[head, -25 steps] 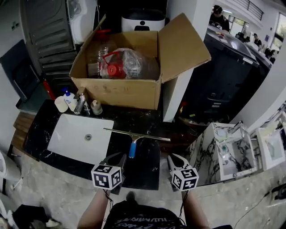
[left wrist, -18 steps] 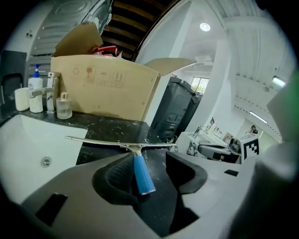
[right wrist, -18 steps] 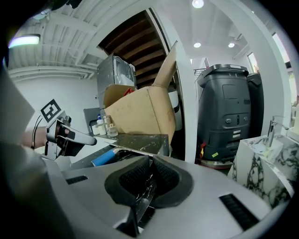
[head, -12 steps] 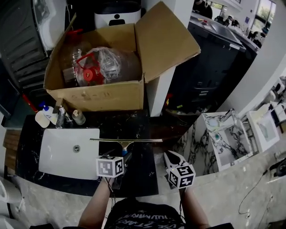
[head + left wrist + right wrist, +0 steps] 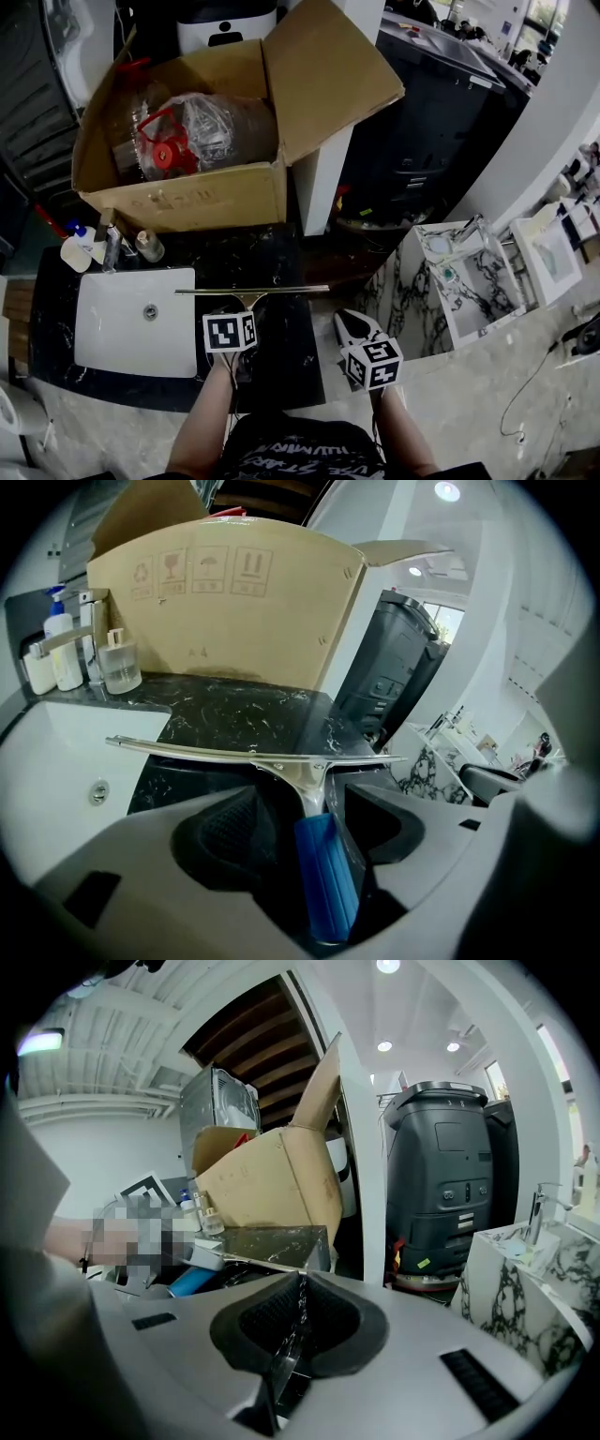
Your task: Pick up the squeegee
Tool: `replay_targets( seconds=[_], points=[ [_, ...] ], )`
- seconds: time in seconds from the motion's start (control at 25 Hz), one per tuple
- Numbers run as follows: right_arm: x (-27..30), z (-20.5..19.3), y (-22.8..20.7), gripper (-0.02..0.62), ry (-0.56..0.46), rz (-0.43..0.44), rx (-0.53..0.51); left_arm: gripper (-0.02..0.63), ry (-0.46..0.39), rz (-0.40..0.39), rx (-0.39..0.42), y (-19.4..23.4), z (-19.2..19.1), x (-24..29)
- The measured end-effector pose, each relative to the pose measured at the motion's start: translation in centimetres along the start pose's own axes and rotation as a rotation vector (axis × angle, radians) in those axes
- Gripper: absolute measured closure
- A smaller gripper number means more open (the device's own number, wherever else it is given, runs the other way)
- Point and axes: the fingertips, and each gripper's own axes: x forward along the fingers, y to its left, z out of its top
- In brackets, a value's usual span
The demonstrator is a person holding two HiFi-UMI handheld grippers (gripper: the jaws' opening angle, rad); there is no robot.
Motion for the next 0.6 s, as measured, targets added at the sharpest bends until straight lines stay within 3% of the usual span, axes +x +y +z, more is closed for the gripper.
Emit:
replay_targets(
  seconds=[0.32, 0.44, 0.48, 0.56, 0.6],
  points=[
    [-0.7, -0.4, -0.5, 0.541, 0.002, 0.020, 0.005, 0.347, 0.040, 0.124, 0.025, 0.1, -0.7, 0.9],
    [-1.0, -0.8, -0.7, 0.541, 0.005, 0.024, 0.009, 0.356, 0.032, 0.129, 0.032, -0.1, -0.6, 1.0],
    [-1.1, -1.0, -0.8, 0.541, 0.008, 0.025, 0.011, 0.372, 0.031, 0.117, 0.029, -0.3, -0.6, 1.1],
    [-1.3, -1.3, -0.9, 0.541, 0.010, 0.028, 0.014, 0.465, 0.033, 0.100, 0.013, -0.7, -0.8, 1.2],
    [-1.5, -1.4, -0.9, 0.541, 0.010, 0.031, 0.014, 0.465, 0.030, 0.099, 0.006, -0.7, -0.8, 1.2]
  ],
)
